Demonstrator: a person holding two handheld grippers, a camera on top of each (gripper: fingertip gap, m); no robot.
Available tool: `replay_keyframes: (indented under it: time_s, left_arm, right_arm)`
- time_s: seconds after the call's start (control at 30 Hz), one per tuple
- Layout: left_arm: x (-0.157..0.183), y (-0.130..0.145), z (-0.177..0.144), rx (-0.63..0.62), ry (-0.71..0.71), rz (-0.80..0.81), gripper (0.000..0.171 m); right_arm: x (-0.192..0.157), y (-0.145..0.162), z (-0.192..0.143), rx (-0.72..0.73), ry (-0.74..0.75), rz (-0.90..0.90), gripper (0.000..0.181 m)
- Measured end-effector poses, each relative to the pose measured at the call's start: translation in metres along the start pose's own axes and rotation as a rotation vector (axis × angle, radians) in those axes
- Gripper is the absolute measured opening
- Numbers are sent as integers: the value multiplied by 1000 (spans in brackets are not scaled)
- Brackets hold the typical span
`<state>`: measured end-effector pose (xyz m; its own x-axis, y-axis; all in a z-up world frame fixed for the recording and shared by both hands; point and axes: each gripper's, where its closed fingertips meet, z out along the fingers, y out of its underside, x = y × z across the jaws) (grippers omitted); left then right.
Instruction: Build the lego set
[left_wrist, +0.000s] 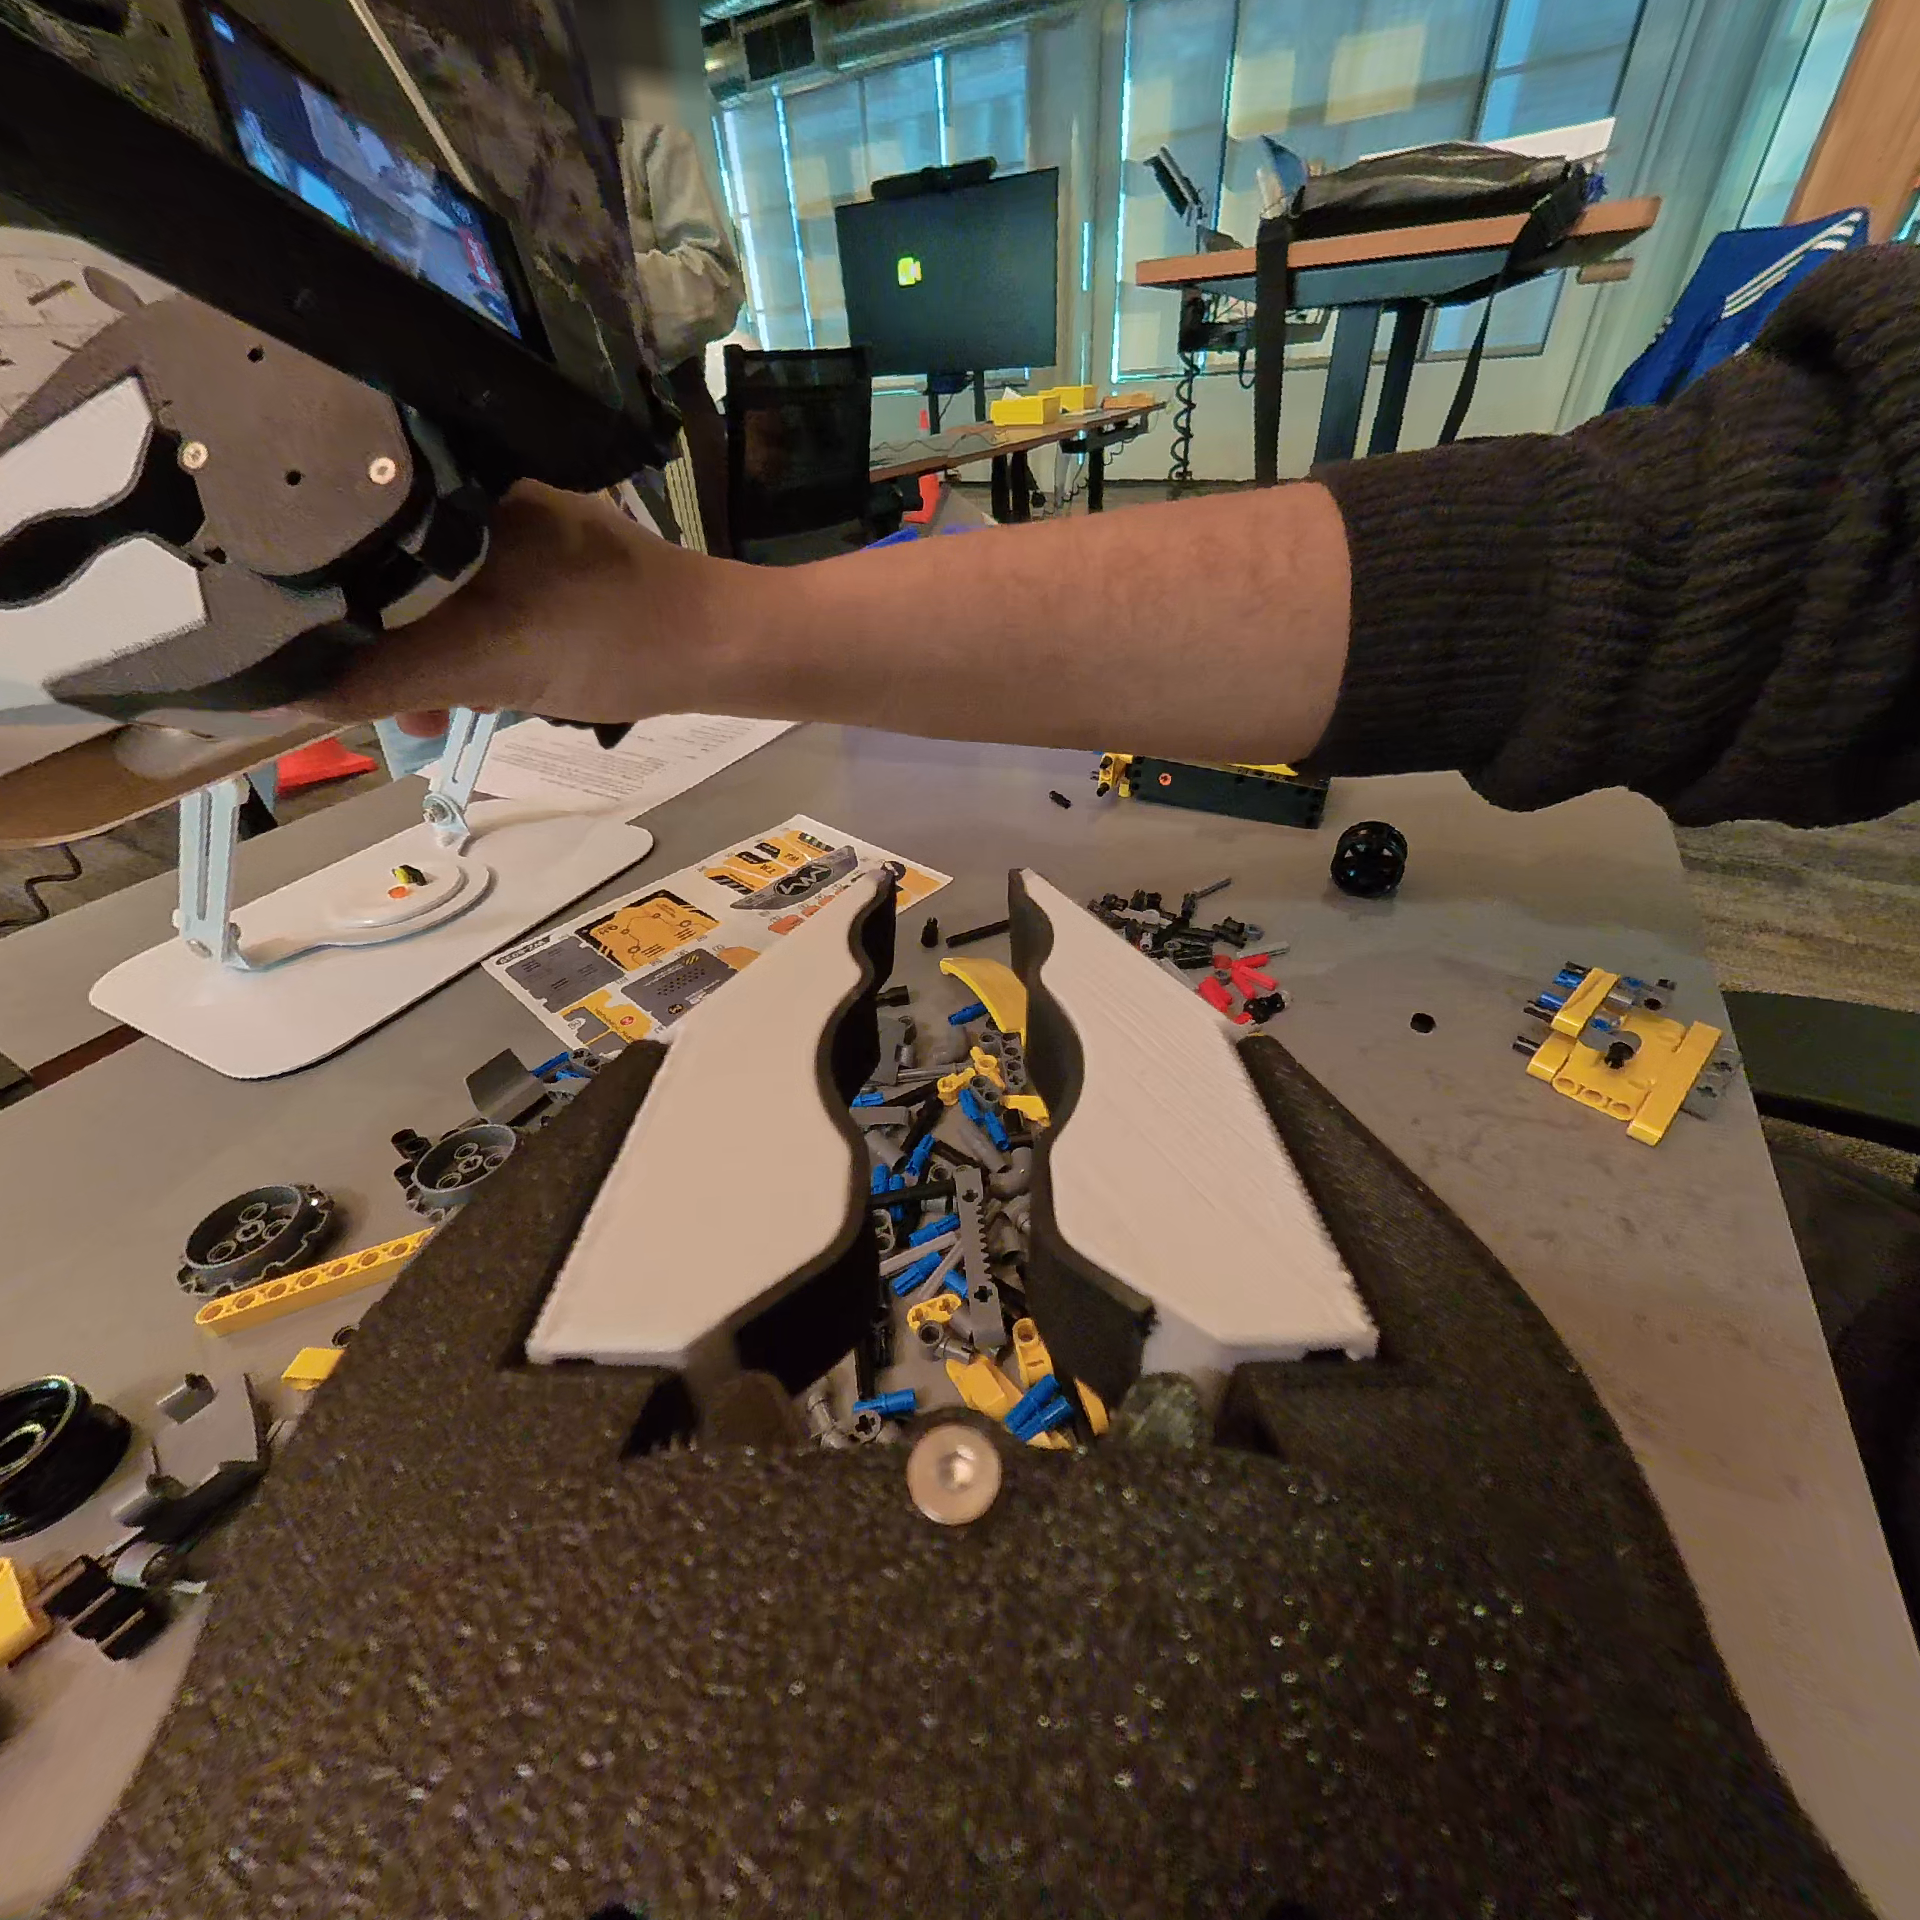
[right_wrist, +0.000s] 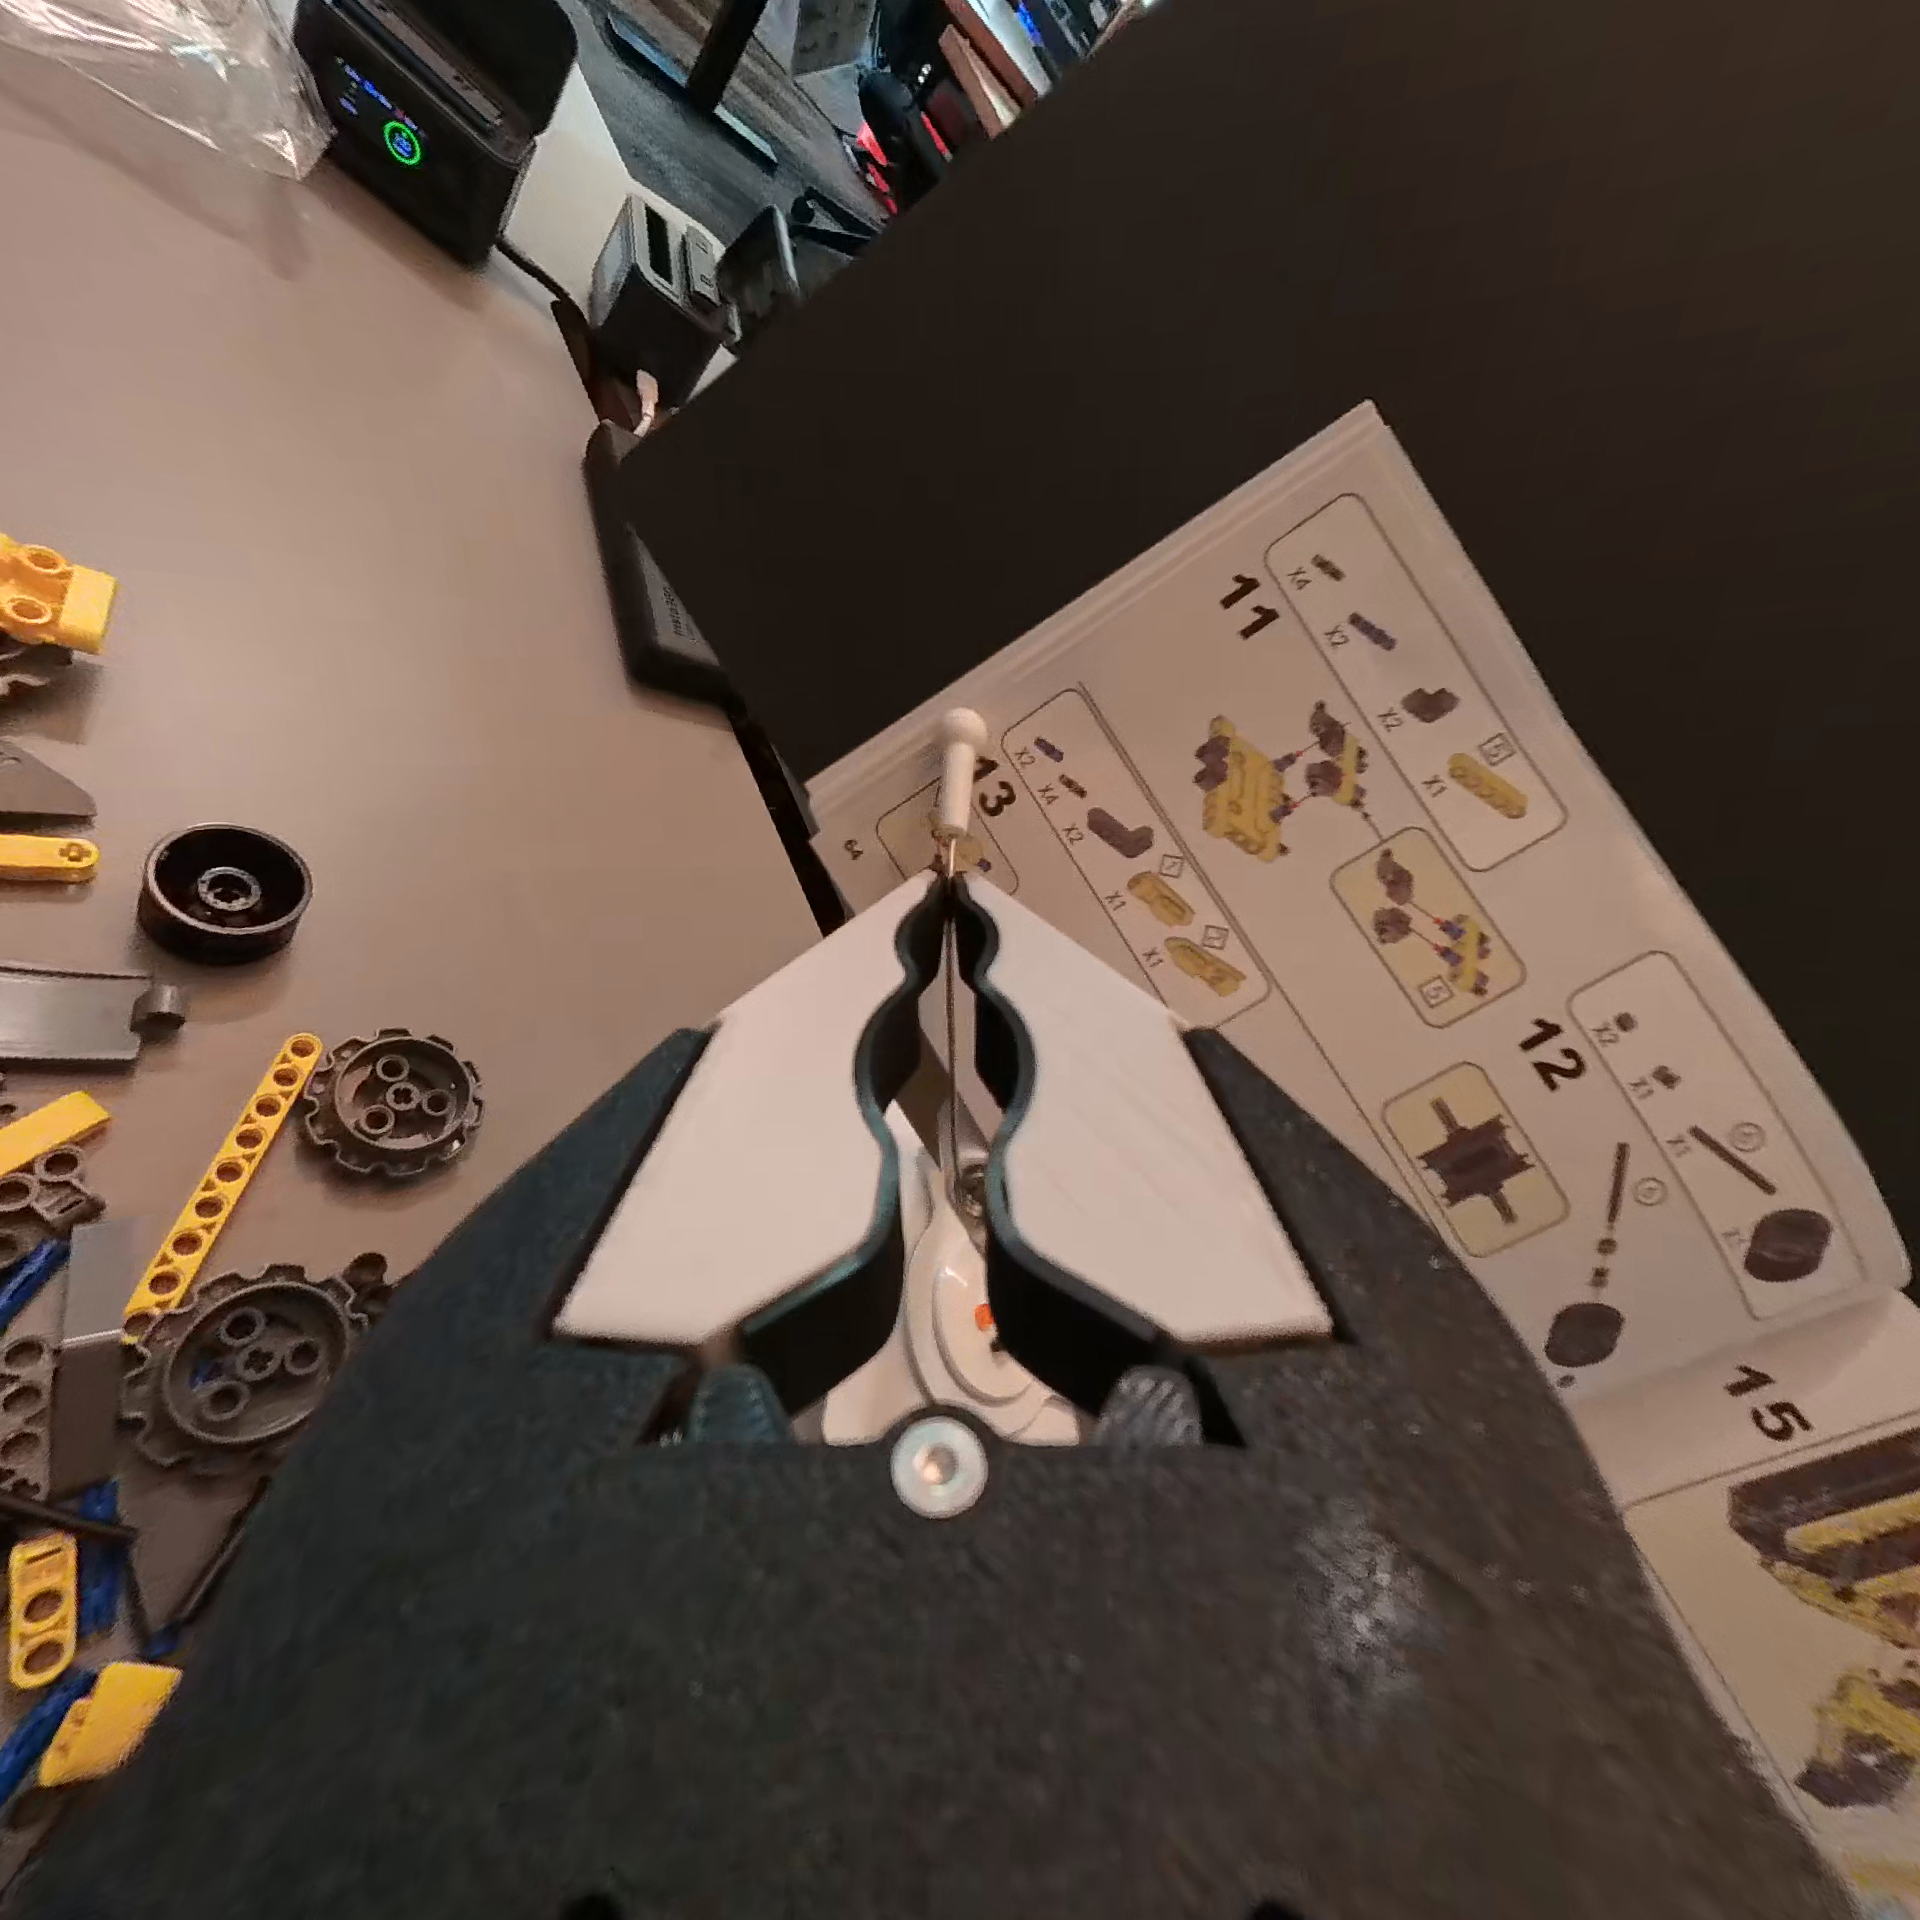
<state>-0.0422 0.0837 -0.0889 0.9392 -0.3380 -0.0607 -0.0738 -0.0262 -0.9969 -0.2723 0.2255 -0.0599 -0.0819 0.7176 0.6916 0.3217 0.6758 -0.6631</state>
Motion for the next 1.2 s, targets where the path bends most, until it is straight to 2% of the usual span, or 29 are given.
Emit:
replay_keyframes:
  time_s: [0.57,0.67,0.8,0.97,1.2]
  left_arm:
    - [0,1,0,-3,4,-6,21]
    - [0,1,1,-6,5,-3,21]
    - [0,1,0,-4,8,-4,21]
    - [0,1,0,-3,11,-6,21]
    - [0,1,0,-4,10,-7,21]
  right_arm:
    - [-9,4,1,-4,-37,-21,2]
    - [-11,3,0,0,-55,-21,18]
    - [-10,-5,-10,50,-48,-29,23]
    - [11,-13,-30,104,-13,44,23]
    - [52,13,-57,62,71,87,23]
